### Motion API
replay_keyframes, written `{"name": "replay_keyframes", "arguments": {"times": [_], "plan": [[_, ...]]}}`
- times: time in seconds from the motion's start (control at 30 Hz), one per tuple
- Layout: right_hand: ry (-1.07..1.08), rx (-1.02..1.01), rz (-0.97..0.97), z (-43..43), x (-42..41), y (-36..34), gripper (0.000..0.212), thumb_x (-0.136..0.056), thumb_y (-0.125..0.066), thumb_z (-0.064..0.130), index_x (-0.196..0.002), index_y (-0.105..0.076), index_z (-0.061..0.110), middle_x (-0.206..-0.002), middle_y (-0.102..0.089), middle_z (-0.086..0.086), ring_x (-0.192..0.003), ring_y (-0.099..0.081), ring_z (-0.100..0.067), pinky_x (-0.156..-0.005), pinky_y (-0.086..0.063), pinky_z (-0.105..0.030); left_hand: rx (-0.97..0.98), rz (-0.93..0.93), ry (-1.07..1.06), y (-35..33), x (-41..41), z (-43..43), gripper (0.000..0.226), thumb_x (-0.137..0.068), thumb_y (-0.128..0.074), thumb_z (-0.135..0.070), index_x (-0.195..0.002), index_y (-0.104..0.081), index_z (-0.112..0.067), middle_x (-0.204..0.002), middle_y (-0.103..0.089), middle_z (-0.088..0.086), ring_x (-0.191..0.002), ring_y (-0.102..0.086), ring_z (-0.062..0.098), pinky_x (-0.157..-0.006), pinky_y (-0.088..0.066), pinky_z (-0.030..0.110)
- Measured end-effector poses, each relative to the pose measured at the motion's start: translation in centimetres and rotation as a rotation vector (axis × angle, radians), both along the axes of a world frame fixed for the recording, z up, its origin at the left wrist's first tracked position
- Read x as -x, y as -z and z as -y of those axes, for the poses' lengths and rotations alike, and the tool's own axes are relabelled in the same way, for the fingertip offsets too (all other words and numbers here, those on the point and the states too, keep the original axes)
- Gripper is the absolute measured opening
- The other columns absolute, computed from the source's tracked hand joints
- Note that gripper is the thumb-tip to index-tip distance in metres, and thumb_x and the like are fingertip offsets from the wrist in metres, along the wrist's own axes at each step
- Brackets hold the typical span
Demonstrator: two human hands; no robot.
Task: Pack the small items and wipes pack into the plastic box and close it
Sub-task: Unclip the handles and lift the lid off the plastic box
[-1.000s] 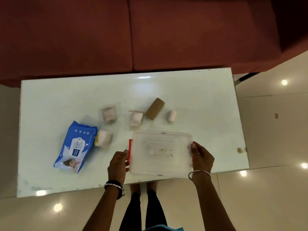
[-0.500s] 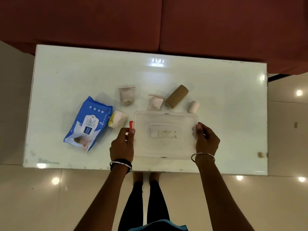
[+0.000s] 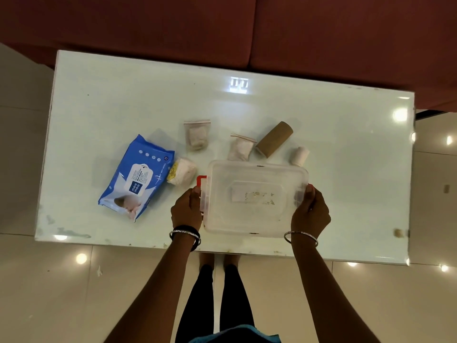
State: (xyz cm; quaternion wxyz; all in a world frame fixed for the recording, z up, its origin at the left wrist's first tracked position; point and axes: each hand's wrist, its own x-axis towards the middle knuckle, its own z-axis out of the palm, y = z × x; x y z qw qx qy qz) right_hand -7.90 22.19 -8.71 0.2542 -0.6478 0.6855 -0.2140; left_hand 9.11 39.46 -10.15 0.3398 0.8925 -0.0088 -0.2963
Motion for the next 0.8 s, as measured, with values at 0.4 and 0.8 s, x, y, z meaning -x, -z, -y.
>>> {"name": "replay_keyframes", "arguments": {"times": [0.4,0.8], "plan": [[-0.038,-0.204,-0.022,2.5,1.3,0.6,0.032,-0.1,-0.041,0.012,-0.094,-0.073,0.012,-0.089,-0.074,-0.013,-0.08,-0.063,-0.03,-0.068,-0.038,-0.025,0.181,-0.314,-0.039,1.1,-1.0,-0.4,0.025,-0.099,-0.044,-0.021,-0.11,-0.064,-0.012,-0.096,-0.064,0.009,-0.083,-0.061,0.026,-0.063,-0.055,0.033],[0.275,-0.773,0.294,5.2,1.6,-0.1,0.021,-0.086,-0.061,-0.004,-0.105,-0.07,-0.001,-0.08,-0.067,-0.015,-0.068,-0.061,-0.029,-0.07,-0.055,-0.036,0.223,-0.458,-0.036,1.7,-1.9,-0.9,0.032,-0.1,-0.042,-0.024,-0.122,-0.061,-0.011,-0.104,-0.068,0.016,-0.09,-0.067,0.03,-0.074,-0.059,0.045]]}}
